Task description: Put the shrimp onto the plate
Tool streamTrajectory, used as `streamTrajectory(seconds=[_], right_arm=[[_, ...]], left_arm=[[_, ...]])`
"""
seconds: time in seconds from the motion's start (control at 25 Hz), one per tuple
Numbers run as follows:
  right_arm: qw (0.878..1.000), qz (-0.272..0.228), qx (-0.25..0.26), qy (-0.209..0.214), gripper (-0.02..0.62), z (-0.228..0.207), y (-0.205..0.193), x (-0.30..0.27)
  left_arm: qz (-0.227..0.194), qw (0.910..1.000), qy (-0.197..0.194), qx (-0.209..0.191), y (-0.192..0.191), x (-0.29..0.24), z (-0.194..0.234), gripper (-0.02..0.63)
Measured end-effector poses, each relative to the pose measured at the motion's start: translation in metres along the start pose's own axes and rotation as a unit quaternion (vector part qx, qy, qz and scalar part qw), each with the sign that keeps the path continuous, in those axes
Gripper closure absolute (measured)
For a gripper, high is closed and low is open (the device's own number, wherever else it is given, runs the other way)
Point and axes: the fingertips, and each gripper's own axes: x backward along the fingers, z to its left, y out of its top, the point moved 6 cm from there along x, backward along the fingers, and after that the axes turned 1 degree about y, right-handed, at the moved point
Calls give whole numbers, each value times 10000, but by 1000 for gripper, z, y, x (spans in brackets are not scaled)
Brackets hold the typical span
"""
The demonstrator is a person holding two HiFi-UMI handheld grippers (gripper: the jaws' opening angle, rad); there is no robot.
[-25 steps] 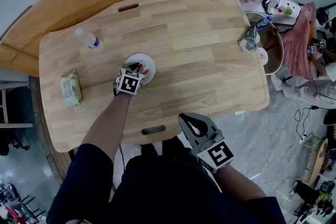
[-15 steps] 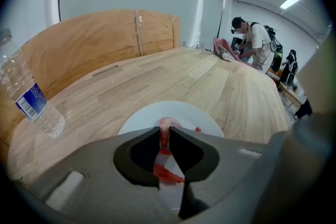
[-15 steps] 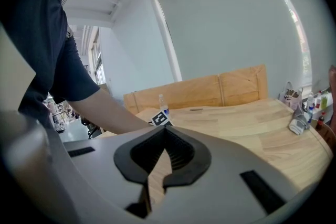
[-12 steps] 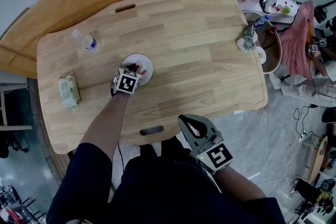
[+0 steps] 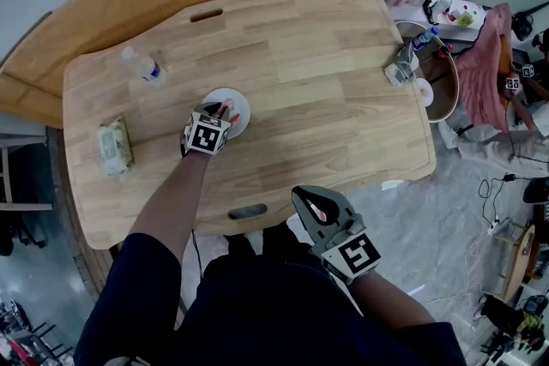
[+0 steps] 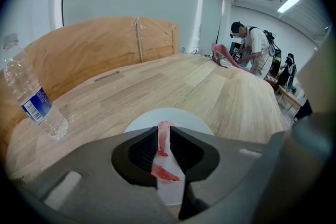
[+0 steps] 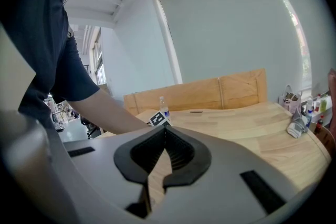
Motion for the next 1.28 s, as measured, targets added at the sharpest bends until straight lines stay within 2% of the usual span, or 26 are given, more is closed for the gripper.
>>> streamTrajectory(seconds=[0.4,0.8,1.12,1.28], right_arm=[[9999,-55,111,93,584,19,12,-1],[9996,-14,173,202,584,47,7,-2],[9991,81,264,315,584,76,2,-4],[9989,55,307,338,584,88,5,-3]], left_arm=[[-607,9980,-7,180,10,65,-21,549],[-1252,9909,-41,492,-15,154,-51,549],[-2039,9770,-260,575,-17,236,-83,551],[-2390,9688,-382,542,-12,277,-101,573]])
